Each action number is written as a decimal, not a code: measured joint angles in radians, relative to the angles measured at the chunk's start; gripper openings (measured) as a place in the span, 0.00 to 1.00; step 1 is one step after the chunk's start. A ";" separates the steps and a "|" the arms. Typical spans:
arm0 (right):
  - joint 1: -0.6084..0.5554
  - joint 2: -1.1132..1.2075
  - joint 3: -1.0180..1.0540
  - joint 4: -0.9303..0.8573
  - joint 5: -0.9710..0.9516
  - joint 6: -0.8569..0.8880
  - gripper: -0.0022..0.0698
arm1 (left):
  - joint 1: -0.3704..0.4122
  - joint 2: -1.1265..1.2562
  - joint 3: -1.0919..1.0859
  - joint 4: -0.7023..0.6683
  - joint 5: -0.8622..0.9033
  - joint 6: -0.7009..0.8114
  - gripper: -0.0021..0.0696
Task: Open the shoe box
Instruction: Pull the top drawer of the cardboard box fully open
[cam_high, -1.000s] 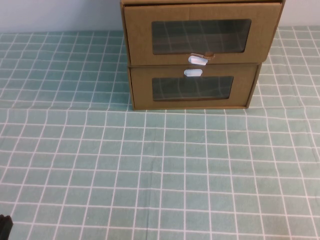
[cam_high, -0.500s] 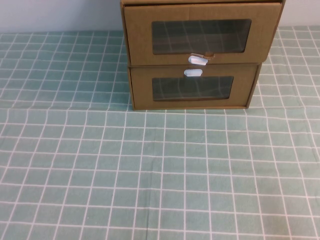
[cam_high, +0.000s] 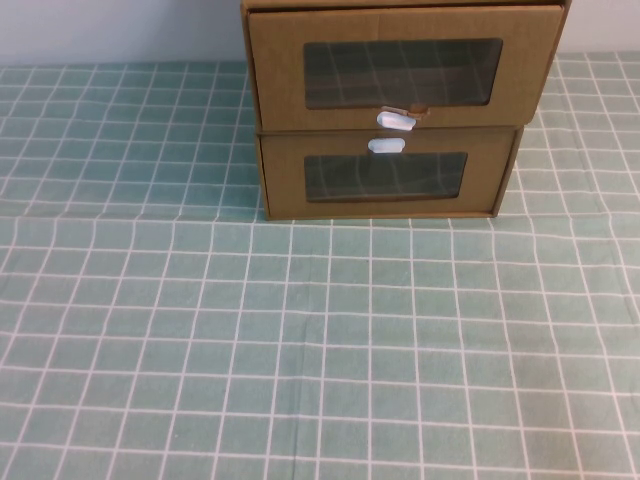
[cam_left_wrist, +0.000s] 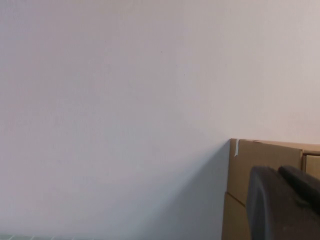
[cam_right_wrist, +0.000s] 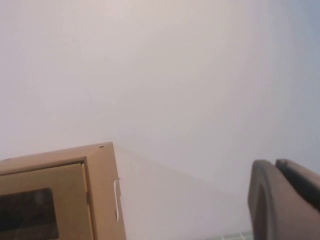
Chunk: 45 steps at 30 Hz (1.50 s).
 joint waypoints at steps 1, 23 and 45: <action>0.000 0.000 0.000 0.002 0.000 0.000 0.01 | 0.000 0.000 0.000 0.000 0.002 0.000 0.02; 0.000 0.000 -0.342 -0.076 -0.266 0.249 0.01 | 0.000 -0.003 -0.219 -0.030 -0.350 -0.261 0.02; 0.000 0.767 -1.290 -0.211 1.060 0.234 0.01 | 0.000 0.737 -1.102 -0.001 0.814 -0.153 0.02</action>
